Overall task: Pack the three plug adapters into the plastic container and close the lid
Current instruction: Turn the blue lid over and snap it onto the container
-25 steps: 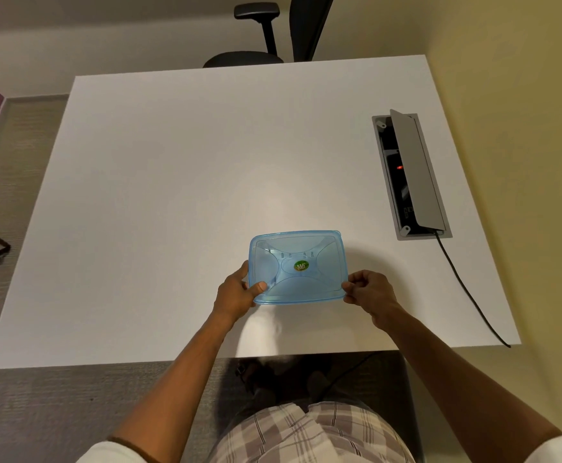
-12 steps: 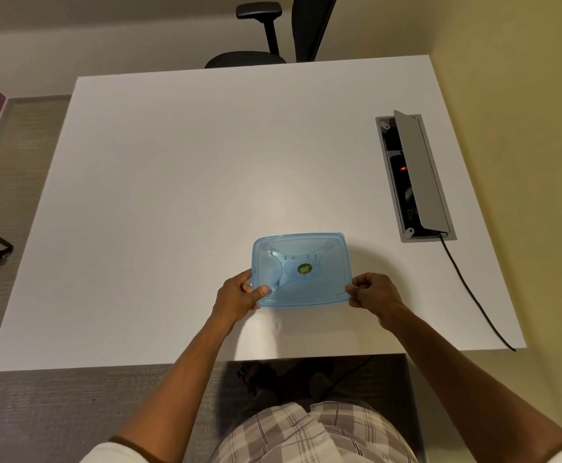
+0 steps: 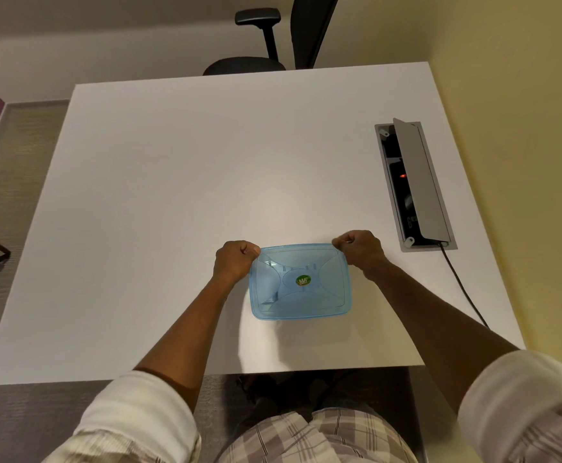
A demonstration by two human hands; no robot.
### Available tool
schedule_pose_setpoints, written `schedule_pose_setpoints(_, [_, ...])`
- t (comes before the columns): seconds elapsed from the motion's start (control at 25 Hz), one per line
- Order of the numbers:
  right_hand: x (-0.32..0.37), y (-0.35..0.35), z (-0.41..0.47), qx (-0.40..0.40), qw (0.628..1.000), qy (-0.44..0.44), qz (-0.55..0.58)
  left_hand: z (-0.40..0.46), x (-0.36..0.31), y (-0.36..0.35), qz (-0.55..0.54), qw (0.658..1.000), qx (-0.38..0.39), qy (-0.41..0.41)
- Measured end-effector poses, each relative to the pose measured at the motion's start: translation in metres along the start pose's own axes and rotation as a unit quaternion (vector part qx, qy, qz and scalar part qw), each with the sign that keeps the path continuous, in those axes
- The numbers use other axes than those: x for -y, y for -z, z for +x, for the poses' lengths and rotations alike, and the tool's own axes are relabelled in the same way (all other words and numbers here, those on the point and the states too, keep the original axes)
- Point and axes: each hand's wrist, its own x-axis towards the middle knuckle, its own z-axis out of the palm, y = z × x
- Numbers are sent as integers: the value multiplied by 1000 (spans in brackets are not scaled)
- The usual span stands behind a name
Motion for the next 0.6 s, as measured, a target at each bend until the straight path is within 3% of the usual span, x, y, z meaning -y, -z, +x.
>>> schedule_pose_setpoints(0.2, [-2, -3, 10, 5, 998, -57, 5, 8, 1, -1, -16, 1000, 5, 16])
schedule_pose_setpoints(0.6, [-5, -6, 15, 1, 999, -39, -21, 12, 0, 1, -20, 999, 17, 24])
